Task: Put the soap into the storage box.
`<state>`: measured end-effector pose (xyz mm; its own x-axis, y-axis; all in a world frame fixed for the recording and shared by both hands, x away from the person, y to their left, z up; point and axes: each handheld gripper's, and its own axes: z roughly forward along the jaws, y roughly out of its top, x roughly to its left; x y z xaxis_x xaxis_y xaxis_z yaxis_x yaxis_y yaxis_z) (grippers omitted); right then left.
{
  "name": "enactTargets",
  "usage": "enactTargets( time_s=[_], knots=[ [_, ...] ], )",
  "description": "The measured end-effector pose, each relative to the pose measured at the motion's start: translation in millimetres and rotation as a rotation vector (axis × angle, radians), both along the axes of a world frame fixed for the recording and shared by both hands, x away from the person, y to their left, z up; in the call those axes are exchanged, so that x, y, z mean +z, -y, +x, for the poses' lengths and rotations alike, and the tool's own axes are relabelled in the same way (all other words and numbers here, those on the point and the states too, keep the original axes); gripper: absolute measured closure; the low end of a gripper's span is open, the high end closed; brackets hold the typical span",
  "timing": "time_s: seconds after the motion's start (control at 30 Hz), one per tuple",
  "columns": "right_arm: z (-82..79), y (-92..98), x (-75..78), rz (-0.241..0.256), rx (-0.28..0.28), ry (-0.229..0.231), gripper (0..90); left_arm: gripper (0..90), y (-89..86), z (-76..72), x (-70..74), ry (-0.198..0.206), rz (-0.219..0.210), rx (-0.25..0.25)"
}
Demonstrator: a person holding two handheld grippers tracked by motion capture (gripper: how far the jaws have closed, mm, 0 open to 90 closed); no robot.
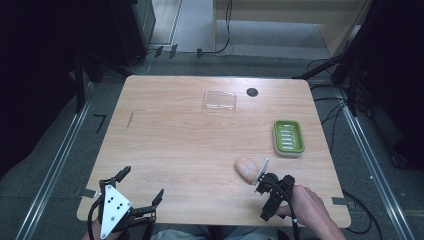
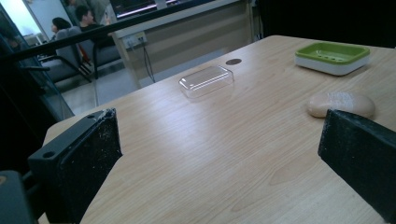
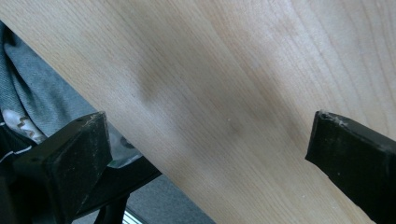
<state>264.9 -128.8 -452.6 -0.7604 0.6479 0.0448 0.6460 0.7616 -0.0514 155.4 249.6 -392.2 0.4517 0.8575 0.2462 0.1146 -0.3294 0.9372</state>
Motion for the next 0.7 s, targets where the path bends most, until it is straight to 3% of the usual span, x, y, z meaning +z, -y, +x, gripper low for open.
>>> enactTargets(
  time_s=[0.37, 0.7],
  knots=[
    [2.0, -1.8, 7.0, -0.013, 0.004, 0.013, 0.0, 0.0, 0.0, 0.2, 0.0, -0.002, 0.003, -0.003],
    [9.7, -14.3, 18.0, -0.020, 0.035, 0.037, 0.0, 0.0, 0.2, 1.1, -0.1, -0.003, 0.002, -0.004]
  ],
)
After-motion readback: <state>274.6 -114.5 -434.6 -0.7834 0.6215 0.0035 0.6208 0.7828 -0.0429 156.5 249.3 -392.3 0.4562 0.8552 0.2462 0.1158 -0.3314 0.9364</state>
